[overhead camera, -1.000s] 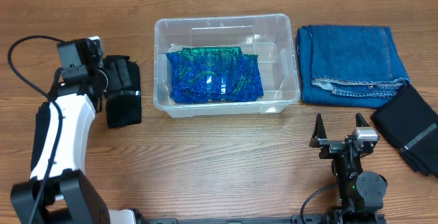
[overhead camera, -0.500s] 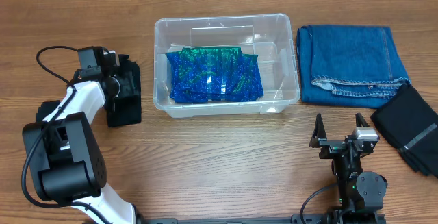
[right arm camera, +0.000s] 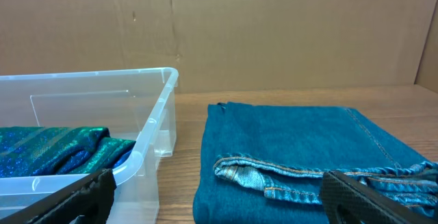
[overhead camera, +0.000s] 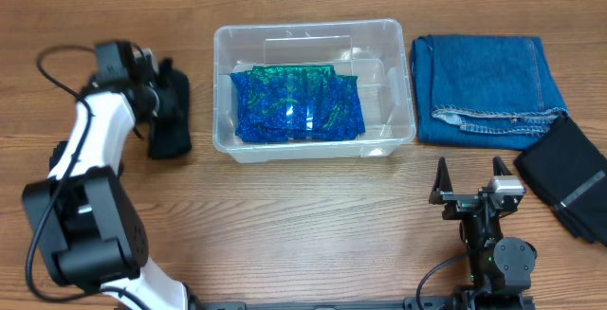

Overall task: Pack container
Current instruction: 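Move the left gripper back and grasp the black folded garment, then carry the black garment with the left gripper into the bin's right side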

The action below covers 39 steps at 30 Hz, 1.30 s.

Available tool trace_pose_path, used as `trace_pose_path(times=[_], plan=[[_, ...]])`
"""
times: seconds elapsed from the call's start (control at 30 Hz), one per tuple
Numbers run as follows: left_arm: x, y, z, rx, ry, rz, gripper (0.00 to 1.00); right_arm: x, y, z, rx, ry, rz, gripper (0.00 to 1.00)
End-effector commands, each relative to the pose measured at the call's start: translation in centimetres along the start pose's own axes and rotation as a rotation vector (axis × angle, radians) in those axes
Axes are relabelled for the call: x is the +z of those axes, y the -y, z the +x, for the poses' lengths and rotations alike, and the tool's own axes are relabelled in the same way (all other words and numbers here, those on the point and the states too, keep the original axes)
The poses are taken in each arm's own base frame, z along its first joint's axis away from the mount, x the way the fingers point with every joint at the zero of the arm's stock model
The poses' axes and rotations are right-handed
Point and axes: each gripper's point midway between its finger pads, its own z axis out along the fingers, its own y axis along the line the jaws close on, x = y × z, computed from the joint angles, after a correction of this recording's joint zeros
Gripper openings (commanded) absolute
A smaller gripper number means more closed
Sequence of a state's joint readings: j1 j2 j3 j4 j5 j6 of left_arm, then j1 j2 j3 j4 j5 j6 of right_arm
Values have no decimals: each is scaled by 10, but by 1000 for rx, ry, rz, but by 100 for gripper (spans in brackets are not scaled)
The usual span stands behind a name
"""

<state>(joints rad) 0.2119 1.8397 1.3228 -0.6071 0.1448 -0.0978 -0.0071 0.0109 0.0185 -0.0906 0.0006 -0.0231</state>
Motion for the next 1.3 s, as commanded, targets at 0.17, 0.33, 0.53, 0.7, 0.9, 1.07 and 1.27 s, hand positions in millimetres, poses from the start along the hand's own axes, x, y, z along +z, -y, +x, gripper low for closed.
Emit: trace_pose_path(times=[0.17,0.33,0.53,0.7,0.9,1.07,1.27], plan=[[-204,51,-103,44,371,81,4,0,3,2,-3,5,11,100],[-219,120,-83,2,331,230,4,0,3,2,-3,5,11,100],[-196,255,-62,117,298,459,4,0,3,2,-3,5,11,100],[-143,347,-34,156,245,555,4,0,3,2,-3,5,11,100],[-63,410,26,185,100,577,4,0,2,2,-3,5,11,100],[-17,428,61,159,15,559,4,0,2,2,-3,5,11,100],[4,432,75,87,-15,525,4,0,3,2,-3,5,11,100]])
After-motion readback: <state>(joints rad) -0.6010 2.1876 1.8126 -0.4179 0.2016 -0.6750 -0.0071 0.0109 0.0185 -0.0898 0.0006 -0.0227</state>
